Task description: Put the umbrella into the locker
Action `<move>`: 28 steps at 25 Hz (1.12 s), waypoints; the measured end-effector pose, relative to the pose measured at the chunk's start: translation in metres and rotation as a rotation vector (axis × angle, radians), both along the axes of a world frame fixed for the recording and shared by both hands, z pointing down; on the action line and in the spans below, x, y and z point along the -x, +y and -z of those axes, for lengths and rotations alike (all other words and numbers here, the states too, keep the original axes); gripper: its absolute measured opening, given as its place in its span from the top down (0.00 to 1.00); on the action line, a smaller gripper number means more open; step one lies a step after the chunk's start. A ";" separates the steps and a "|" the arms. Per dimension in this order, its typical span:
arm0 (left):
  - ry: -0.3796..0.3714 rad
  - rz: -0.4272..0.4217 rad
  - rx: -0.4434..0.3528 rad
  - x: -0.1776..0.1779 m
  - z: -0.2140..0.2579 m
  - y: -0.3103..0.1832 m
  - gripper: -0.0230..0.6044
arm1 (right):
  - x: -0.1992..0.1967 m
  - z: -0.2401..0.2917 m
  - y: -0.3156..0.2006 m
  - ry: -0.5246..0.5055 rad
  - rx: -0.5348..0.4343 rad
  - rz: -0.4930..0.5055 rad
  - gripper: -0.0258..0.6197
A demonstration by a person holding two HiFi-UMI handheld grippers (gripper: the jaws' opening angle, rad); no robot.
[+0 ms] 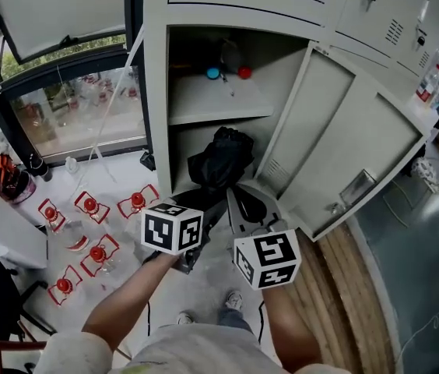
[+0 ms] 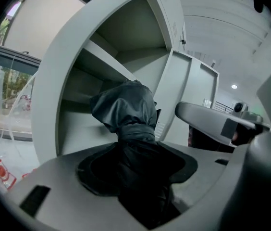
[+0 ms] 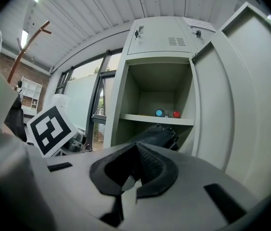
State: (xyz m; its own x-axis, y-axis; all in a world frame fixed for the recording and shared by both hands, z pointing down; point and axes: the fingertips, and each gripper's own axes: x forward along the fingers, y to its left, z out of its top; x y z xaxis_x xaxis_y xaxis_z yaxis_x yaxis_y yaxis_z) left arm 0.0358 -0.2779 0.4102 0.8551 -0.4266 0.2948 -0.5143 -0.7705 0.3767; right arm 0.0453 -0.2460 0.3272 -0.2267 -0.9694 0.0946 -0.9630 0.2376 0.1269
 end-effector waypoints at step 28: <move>-0.380 0.166 -0.151 -0.056 -0.014 -0.118 0.57 | -0.052 -0.020 -0.082 -0.053 0.017 0.224 0.96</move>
